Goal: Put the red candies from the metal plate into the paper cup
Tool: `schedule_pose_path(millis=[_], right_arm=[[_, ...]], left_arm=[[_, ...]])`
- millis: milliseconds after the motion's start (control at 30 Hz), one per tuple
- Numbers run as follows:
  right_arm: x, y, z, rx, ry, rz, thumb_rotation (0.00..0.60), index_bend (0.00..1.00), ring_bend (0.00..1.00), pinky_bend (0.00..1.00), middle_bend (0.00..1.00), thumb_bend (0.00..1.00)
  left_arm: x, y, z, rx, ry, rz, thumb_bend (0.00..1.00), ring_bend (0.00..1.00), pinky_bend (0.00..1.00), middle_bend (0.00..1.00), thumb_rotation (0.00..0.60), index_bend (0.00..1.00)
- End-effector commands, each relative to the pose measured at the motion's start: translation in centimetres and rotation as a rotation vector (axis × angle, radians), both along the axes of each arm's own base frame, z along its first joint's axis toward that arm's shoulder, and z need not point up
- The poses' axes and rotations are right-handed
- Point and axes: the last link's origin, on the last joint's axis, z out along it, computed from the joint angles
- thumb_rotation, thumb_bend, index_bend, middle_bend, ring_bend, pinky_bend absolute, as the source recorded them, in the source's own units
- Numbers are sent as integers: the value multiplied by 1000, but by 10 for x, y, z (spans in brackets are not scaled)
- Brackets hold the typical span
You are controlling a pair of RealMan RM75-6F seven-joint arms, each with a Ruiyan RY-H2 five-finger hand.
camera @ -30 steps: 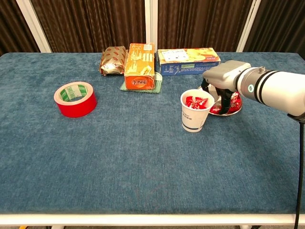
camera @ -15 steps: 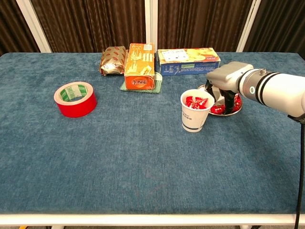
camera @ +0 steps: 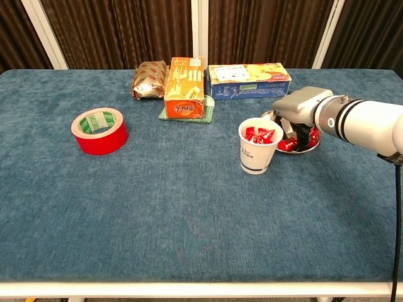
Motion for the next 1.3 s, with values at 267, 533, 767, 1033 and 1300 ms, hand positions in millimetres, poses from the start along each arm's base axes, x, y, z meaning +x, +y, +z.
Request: schedule_pose_path(millis=[267,533,767,1033,1300], right_arm=[[3,-1,6,-13,-11,10,600,622,1000,1000,1000,151],[15,-4,26,-58,-56,53,600,652,1000,1000,1000,162],[40,6,48,-83,-112,132,600,652,1000,1000,1000,162],[61,27,61,-72,-146,211,600,652,1000,1000,1000,162],[70,36,56,-48,-160,238,600,652,1000,1000,1000,167]], left_arm=[[2,1,-1,-4,-3,-4,117,34,98,100,600,126],[5,1,-1,-2,-2,-14,117,34,99,100,600,127],[8,3,-2,-2,-2,-21,117,34,98,100,600,127],[11,3,-2,1,0,-29,117,34,98,100,600,127],[13,0,1,7,4,-28,117,34,98,100,600,127]])
